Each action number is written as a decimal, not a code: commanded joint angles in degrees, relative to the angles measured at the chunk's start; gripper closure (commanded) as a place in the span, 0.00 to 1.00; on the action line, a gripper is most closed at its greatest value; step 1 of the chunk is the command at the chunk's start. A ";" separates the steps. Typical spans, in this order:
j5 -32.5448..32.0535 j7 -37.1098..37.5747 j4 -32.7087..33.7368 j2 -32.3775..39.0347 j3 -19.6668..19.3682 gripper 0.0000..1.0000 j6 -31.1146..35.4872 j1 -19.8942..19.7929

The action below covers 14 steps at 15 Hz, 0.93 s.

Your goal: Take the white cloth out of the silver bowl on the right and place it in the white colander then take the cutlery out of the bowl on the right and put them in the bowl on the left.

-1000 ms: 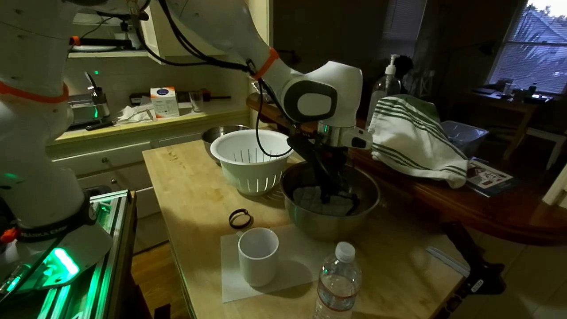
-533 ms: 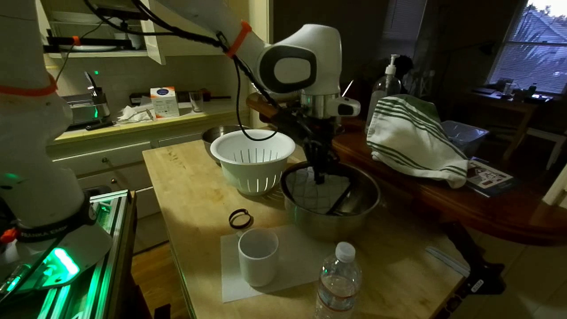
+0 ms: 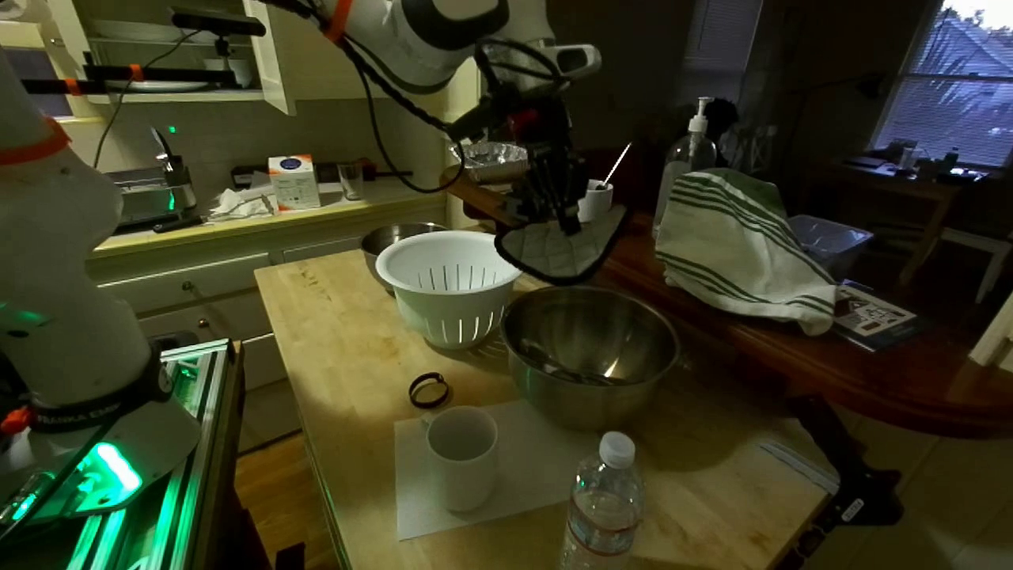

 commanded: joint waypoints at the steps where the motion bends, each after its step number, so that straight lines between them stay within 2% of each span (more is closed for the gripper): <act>1: -4.82 3.13 0.81 -0.82 4.47 0.99 -4.35 3.48; 6: -2.06 -1.68 -2.19 2.83 9.77 0.99 -9.41 9.17; 11: -0.50 -4.42 -7.79 2.79 10.51 0.99 -7.04 11.11; 14: 0.96 -9.00 -9.01 3.15 10.85 0.99 -6.25 11.80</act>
